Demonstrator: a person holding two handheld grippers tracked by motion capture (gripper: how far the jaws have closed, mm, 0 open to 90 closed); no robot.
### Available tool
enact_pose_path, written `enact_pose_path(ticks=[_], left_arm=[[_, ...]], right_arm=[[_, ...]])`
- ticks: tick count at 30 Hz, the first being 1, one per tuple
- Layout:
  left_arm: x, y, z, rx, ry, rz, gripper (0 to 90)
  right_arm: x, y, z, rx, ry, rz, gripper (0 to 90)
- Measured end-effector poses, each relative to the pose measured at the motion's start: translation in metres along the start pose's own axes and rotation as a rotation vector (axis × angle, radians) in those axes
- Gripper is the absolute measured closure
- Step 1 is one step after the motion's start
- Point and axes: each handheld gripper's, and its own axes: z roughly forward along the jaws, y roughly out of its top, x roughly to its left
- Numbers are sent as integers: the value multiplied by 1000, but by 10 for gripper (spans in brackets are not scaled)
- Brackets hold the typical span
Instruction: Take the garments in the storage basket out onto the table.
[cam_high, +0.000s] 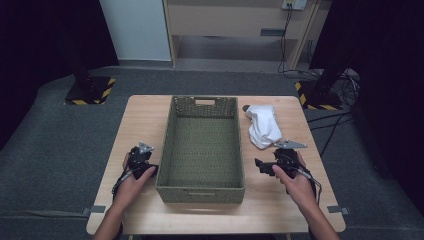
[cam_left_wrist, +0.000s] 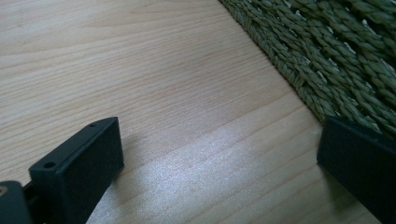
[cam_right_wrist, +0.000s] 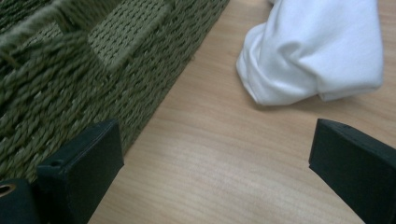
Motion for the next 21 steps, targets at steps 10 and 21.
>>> enact_pose_path(ticks=[10,21], left_arm=[[0,0,0,0,0,0,0],[0,0,0,0,0,0,0]], right_arm=[[3,-20,-2,27,11,9,30],[15,-36,5,64,28,-11,27]])
